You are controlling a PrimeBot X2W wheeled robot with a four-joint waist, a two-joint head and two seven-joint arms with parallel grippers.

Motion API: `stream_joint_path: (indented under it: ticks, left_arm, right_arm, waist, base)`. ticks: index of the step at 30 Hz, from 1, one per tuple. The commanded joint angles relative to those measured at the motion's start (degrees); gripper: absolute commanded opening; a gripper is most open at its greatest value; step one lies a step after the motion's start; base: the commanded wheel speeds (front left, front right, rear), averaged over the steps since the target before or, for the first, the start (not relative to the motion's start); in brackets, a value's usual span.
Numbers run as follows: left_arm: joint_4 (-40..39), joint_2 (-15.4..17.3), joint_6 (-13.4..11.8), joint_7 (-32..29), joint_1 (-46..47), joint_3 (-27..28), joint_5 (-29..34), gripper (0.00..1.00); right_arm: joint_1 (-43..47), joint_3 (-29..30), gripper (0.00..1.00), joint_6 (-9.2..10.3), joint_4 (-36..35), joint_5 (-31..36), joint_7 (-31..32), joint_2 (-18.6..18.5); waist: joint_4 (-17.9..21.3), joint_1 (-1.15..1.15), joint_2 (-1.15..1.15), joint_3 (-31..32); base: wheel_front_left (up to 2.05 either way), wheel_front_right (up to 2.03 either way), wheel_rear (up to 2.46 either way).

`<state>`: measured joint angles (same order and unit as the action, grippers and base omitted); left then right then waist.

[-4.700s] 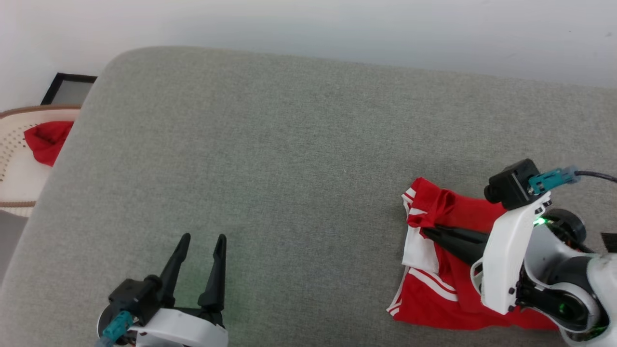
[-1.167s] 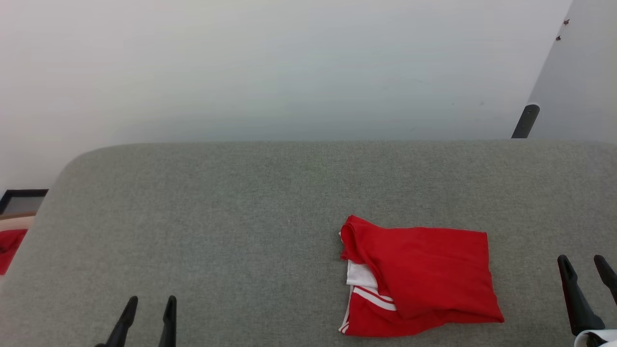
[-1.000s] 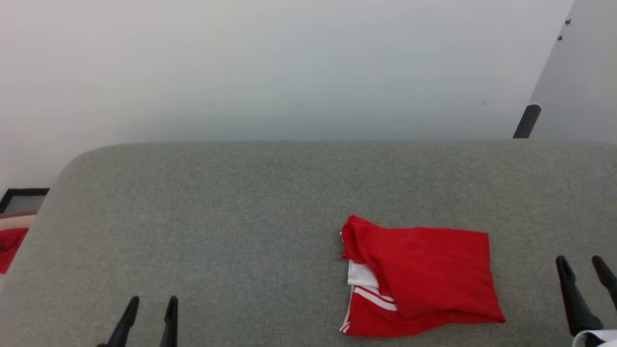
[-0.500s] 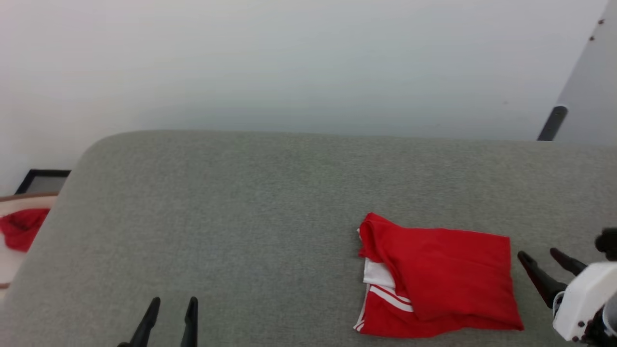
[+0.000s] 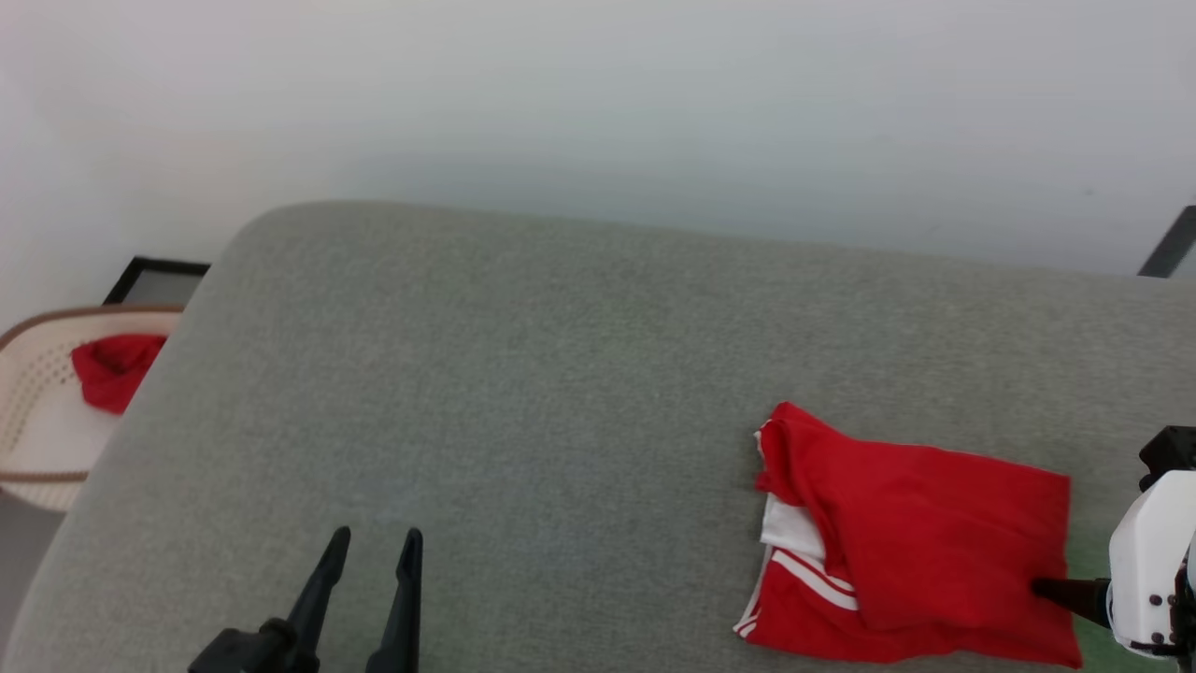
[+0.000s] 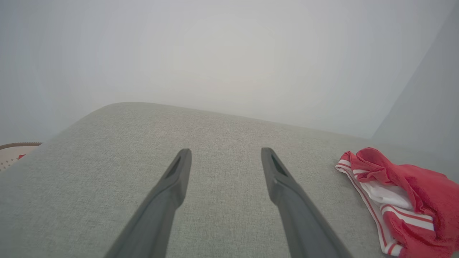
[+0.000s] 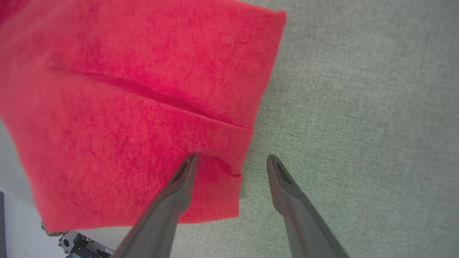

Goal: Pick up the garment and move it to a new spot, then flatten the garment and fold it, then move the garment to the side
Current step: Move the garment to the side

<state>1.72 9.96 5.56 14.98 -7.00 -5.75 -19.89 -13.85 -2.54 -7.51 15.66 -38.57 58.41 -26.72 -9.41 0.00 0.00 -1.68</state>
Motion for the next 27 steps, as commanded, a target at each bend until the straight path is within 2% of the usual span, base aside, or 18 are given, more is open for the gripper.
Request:
stream_joint_path:
  ticks: [1,10,15,16,18,27]
  left_arm:
    - [-0.1,-0.2,0.3,0.2,0.7,0.1,0.5,1.0]
    - [0.4,-1.3,1.2,0.2,2.0,0.1,1.3,1.0]
    - [0.5,-1.6,1.4,0.2,2.2,0.2,1.4,1.0]
    - [0.5,-1.7,1.4,0.2,2.2,0.3,1.4,1.0]
    - [0.5,-1.8,1.5,0.2,2.0,0.6,1.5,1.0]
    - [0.6,-2.3,1.8,0.2,2.1,1.4,1.9,1.0]
  right_arm:
    - [-1.0,0.8,1.0,0.05,0.9,0.6,0.3,0.6]
    - [-1.3,-0.3,1.0,0.06,10.8,4.9,-1.0,3.0]
    - [-0.7,-1.1,1.0,0.06,14.0,4.5,-3.0,4.6]
    - [-0.7,-1.5,0.78,0.07,14.2,4.1,-3.6,4.8]
    - [-1.0,-1.0,0.0,0.07,14.5,3.5,-6.1,5.1]
    - [-1.9,-1.6,0.0,0.07,13.9,-1.0,-12.0,3.4]
  waist:
    - [-1.5,0.0,0.0,-1.5]
    - [-3.2,0.0,0.0,-2.6]
    - [-3.7,0.0,0.0,-2.8]
    - [-3.7,0.0,0.0,-2.9]
    - [-3.7,0.0,0.0,-3.0]
    - [-2.2,0.0,0.0,-2.9]
  base:
    - [0.0,0.0,0.0]
    - [0.0,0.0,0.0]
    - [0.0,0.0,0.0]
    - [0.0,0.0,0.0]
    - [0.0,0.0,0.0]
    - [0.0,0.0,0.0]
